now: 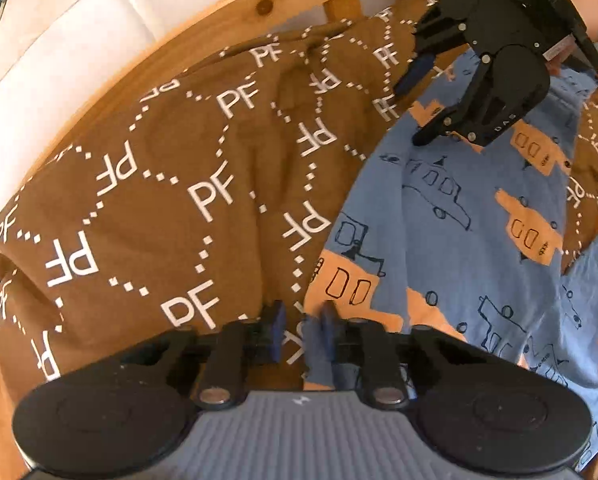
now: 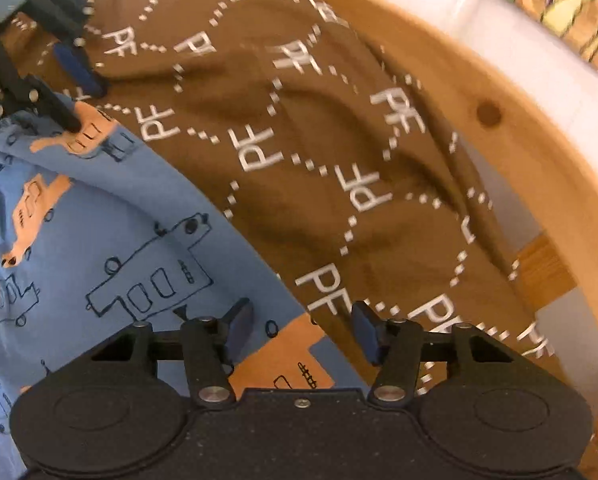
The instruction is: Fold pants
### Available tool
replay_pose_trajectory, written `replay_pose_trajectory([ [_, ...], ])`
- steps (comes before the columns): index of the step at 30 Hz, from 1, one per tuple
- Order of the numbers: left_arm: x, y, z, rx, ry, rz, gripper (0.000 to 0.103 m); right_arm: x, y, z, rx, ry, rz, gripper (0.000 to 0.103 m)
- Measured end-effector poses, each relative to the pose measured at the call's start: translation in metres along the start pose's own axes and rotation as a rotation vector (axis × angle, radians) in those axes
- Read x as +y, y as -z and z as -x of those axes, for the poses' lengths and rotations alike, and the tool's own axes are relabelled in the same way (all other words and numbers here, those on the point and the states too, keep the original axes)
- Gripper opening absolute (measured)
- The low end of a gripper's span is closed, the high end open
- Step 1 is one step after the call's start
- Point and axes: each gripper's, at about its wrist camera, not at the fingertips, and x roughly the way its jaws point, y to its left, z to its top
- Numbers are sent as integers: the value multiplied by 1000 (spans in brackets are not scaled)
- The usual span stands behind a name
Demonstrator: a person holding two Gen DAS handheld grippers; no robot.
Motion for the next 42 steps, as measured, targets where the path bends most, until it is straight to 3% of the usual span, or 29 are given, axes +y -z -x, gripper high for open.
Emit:
replay_pose_trajectory([
  [1, 1, 0, 1, 5, 2, 11, 3, -2, 0, -3, 5, -12, -21, 52],
  [2, 1, 2, 4, 4, 1, 18, 1, -4, 0, -5, 7, -23, -39, 48],
  [5, -9, 2, 7, -25, -38, -1, 0, -4, 3, -6, 4, -58, -75, 21],
  [6, -12, 4, 10, -40, -57, -8, 0, -2, 4, -4, 2, -57, -71, 8],
  [9, -15, 7, 21, -77, -116, 0, 0, 8, 8, 3, -9, -17, -44, 0],
  [18, -51, 28, 65, -221, -287, -60, 0, 42, 34, 80, -199, 150, -76, 0],
  [25, -104, 73, 102, -358, -310, -205, 0, 118, 90, 162, -315, 265, -107, 0],
  [28, -129, 101, 108, -370, -299, -260, 0, 158, 114, 183, -311, 272, -115, 0],
  [32, -170, 143, 101, -368, -313, -361, 0, 216, 143, 189, -239, 249, -114, 0],
  [37, -200, 178, 73, -335, -357, -388, 0, 274, 175, 165, -190, 197, -207, 0],
  [42, -218, 203, 57, -314, -413, -409, 0, 306, 190, 137, -184, 205, -236, 0],
])
